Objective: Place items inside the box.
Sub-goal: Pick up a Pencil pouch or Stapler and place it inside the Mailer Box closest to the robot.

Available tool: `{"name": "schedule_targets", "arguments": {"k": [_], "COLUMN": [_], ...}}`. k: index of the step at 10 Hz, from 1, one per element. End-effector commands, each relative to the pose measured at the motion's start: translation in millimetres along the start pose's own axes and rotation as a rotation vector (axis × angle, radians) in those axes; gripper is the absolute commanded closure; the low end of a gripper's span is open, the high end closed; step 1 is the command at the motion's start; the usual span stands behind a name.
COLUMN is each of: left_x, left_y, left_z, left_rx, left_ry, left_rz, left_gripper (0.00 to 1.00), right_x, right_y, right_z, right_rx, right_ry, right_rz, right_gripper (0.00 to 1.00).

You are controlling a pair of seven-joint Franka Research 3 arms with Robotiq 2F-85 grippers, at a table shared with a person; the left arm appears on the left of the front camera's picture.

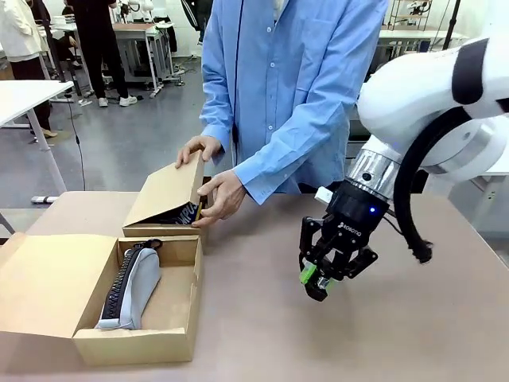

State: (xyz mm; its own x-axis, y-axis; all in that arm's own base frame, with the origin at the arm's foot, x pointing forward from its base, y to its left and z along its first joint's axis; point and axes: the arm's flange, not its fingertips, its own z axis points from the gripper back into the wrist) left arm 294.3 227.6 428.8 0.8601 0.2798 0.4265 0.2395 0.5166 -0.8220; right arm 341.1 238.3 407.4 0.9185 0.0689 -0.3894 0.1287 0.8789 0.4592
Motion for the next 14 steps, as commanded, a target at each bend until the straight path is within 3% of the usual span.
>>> {"name": "schedule_targets", "arguments": {"k": [1, 9, 10, 14], "left_x": [0.0, 0.0, 0.0, 0.0], "left_y": [-1.2, -1.2, -1.2, -1.2], "left_z": [-0.3, -0.3, -0.3, -0.3], "left_rx": [-0.024, -0.024, -0.024, -0.024], "left_ry": [-0.024, -0.024, -0.024, -0.024], "left_rz": [-0.017, -0.017, -0.017, -0.017], "left_gripper": [0.0, 0.0, 0.0, 0.0], "right_x": [12.2, 12.2, 11.1, 13.0], "right_y": [12.1, 12.1, 8.5, 17.9], "right_z": [-18.4, -18.4, -22.5, -27.1], "right_rx": [-0.08, -0.08, -0.071, -0.04], "right_ry": [-0.079, -0.079, -0.067, -0.097], "right_rz": [-0.14, -0.14, -0.125, -0.079], "right_gripper": [1.0, 1.0, 0.67, 0.67]}}
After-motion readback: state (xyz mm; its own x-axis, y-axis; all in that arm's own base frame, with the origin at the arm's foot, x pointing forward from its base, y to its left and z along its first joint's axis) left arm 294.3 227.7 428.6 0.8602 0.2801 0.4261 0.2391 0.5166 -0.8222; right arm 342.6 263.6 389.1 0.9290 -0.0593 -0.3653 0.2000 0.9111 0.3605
